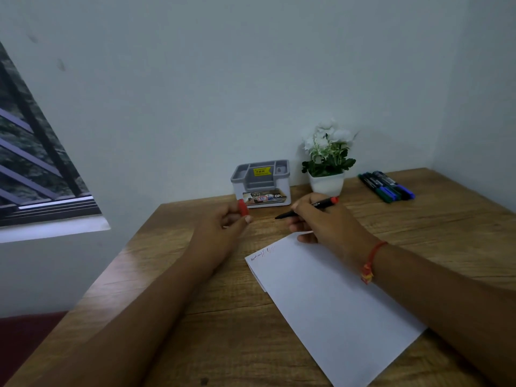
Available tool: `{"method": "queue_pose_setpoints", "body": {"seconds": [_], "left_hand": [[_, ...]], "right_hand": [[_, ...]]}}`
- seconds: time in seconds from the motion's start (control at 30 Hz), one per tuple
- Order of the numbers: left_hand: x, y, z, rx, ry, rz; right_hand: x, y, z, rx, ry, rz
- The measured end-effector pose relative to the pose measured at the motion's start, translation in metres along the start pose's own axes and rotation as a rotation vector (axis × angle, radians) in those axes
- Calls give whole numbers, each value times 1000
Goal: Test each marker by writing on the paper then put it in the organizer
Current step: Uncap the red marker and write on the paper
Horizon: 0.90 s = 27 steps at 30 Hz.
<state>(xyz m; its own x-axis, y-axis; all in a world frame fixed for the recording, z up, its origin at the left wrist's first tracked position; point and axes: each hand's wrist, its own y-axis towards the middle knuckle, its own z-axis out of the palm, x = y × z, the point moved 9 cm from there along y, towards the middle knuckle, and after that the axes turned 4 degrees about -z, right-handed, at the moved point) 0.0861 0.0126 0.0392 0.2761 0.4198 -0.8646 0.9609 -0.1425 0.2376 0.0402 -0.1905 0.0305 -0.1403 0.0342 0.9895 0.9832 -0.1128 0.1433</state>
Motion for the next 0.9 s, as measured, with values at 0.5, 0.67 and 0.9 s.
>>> {"method": "queue_pose_setpoints", "body": {"seconds": [0.5,0.67,0.9], "left_hand": [[9,-9,13,122,-699,-308],[-1,-10,7,107,-400,-140],[-22,-12,-4,-39,92,163]], "right_hand": [[23,-13,18,162,25,-208],[25,-13,13,115,58,-242],[28,-13,10,93,140,-252]]}}
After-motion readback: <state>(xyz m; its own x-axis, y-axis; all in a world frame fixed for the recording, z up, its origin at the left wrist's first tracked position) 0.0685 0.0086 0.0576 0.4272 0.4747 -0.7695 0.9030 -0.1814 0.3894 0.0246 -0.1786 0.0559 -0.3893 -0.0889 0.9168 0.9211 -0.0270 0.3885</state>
